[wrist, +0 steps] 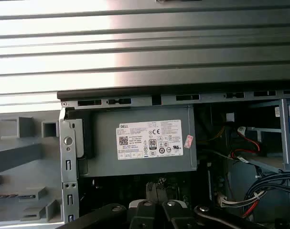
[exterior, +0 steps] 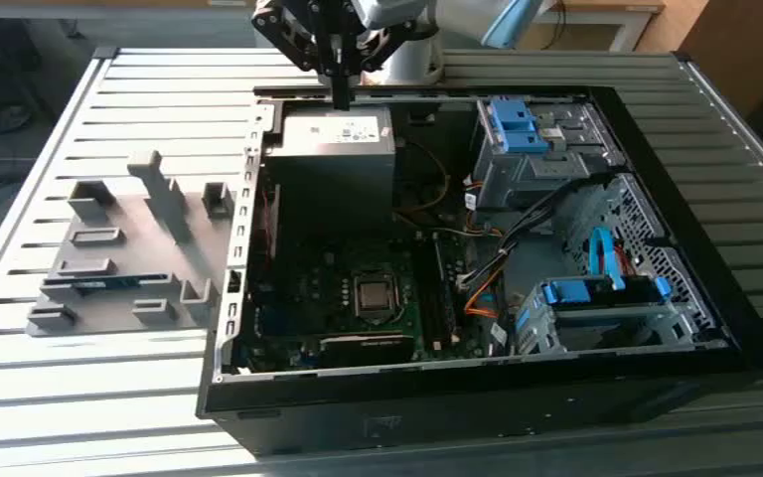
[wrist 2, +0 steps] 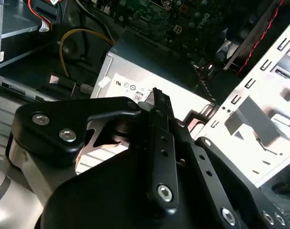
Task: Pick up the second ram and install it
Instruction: 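Reach for the second ram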
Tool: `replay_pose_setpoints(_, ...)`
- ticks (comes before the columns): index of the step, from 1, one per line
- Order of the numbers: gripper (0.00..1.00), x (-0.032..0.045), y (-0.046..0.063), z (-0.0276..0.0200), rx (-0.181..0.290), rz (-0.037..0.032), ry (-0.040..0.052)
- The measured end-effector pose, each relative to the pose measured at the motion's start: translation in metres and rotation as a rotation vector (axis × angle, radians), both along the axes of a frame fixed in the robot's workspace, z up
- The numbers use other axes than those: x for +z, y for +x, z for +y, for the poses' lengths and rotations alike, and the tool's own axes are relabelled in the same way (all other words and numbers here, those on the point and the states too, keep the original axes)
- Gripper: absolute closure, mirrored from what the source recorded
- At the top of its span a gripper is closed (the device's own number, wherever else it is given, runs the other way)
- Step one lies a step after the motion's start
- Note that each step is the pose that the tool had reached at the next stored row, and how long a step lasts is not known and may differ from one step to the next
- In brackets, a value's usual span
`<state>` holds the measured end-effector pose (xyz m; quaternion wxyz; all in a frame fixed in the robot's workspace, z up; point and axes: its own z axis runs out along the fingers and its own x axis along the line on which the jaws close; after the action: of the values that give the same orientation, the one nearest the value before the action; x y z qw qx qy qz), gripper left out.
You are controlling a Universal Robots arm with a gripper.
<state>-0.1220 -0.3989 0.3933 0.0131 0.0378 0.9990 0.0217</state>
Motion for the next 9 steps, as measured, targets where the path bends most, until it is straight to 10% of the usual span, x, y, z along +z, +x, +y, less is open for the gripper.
replay_pose_setpoints(9, 0.89, 0.0, -0.0012, 0.0, 0.0, -0.0001, 0.0001)
